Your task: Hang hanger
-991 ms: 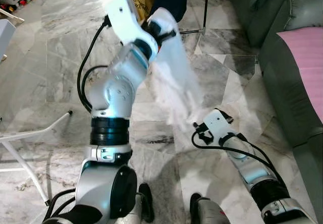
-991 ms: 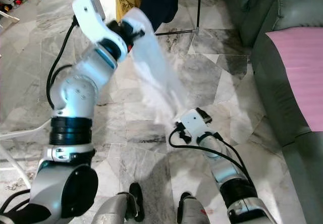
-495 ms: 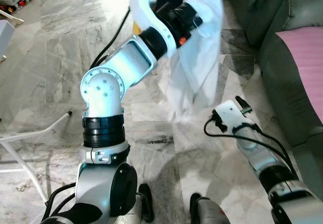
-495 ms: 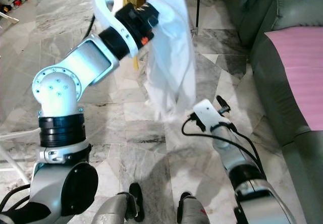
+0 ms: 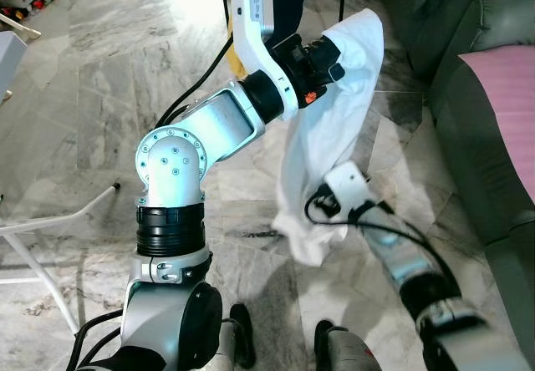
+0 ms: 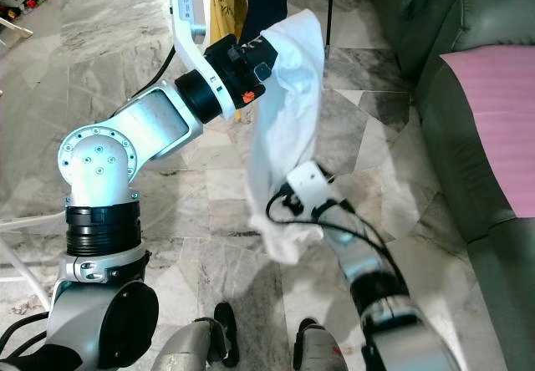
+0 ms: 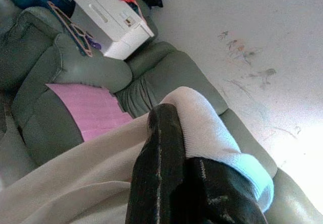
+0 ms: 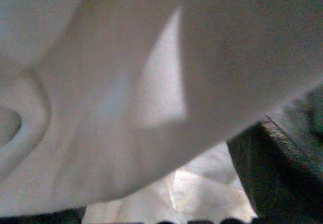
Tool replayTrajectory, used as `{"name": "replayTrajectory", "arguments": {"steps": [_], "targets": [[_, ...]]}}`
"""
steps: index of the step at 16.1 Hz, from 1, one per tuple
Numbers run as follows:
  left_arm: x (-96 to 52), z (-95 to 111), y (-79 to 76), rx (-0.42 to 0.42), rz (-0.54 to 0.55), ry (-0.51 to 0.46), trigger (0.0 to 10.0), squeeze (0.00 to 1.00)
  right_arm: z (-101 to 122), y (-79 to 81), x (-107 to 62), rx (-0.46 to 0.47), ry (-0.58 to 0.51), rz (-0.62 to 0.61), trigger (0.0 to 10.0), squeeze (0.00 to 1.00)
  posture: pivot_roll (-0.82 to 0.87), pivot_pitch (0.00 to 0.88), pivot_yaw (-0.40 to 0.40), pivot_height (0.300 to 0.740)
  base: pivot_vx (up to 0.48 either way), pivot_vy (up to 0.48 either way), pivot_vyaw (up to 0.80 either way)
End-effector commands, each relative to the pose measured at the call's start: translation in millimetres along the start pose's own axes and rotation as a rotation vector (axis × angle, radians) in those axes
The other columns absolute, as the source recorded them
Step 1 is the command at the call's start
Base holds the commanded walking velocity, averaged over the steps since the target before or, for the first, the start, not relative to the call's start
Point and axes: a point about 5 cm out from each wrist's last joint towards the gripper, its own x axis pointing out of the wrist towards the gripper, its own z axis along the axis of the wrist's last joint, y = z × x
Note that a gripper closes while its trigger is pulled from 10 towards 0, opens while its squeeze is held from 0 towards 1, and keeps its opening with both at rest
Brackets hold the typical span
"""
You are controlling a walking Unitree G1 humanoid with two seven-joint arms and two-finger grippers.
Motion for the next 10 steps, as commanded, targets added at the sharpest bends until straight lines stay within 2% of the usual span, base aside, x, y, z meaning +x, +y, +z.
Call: {"name": "replayTrajectory", "arguments": {"steps": [1, 2, 4, 10], "targets": [[-3.0, 3.3, -7.9, 0.025, -0.045, -0.017, 10.0, 0.0, -3.8, 5.5, -3.8, 0.023, -0.005, 0.029, 0.0, 0.0, -0.12, 0.254, 0.078, 0.74, 0.0, 0.0, 0.0], [-3.2, 3.4, -8.9, 0.019, -0.054, -0.018, 10.0, 0.0, -7.3, 2.9, -6.2, 0.047, 0.002, 0.007, 0.0, 0.0, -0.12, 0.254, 0.077, 0.74, 0.0, 0.0, 0.0], [-4.2, 2.5, -12.0, 0.012, -0.089, -0.016, 10.0, 0.0, -15.0, -4.1, -14.0, 0.166, 0.004, -0.032, 0.0, 0.0, -0.12, 0.253, 0.077, 0.74, 0.0, 0.0, 0.0], [-3.9, -3.3, -11.9, 0.021, -0.102, 0.002, 10.0, 0.0, -11.5, -1.2, -18.8, 0.254, -0.03, 0.003, 0.0, 0.0, -0.13, 0.252, 0.084, 0.74, 0.0, 0.0, 0.0]]}}
